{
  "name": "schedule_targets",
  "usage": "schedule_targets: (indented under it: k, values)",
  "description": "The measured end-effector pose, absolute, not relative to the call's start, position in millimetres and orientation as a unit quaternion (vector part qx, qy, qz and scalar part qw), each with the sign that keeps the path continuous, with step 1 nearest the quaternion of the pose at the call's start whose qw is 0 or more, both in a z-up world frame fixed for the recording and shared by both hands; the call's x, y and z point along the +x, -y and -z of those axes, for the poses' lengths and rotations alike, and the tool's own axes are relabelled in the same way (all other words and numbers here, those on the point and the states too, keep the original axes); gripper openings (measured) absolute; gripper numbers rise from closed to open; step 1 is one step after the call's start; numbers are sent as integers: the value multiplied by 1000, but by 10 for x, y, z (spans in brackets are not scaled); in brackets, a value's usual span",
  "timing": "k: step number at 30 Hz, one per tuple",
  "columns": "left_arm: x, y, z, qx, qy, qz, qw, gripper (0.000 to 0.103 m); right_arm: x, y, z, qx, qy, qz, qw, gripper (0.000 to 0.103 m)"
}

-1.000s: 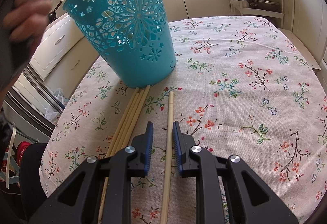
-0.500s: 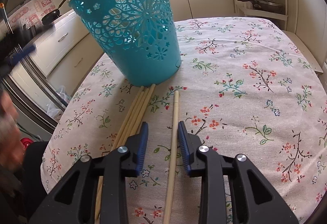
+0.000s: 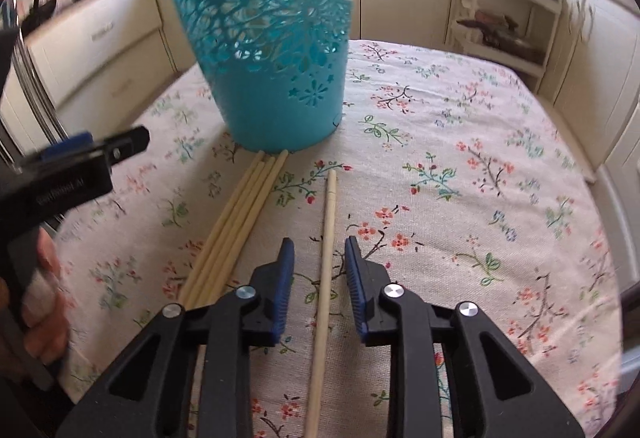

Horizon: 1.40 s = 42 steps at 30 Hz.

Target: Organize utensils

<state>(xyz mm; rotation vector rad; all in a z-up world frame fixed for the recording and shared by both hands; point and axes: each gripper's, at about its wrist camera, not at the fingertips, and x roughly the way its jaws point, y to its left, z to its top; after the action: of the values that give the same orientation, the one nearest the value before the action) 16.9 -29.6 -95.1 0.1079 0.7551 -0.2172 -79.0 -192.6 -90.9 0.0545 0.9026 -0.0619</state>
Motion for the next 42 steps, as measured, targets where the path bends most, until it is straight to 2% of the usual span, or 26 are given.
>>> schedule_targets:
  k: [9, 10, 12, 21, 27, 35, 42]
  values:
    - [161, 361, 953, 64, -375, 111, 918, 91, -827, 1976, 917, 17, -437, 25, 899, 22]
    - [161, 367, 959, 66, -376, 111, 918, 91, -839, 1976, 919, 21, -436, 25, 899, 14]
    - [164, 370, 963, 68, -378, 111, 917, 91, -865, 1985, 910, 32, -438, 22, 898, 7]
    - [182, 388, 986, 74, -385, 108, 914, 92, -1252, 2179, 671, 151, -418, -40, 895, 6]
    - [194, 395, 984, 76, -385, 106, 913, 92, -1359, 2211, -52, 202, -336, -92, 915, 6]
    - [194, 388, 983, 76, -385, 107, 913, 92, -1156, 2079, -951, 198, -222, -138, 945, 6]
    - [194, 389, 992, 75, -386, 108, 913, 92, -707, 2061, -1400, 191, -130, -90, 969, 6]
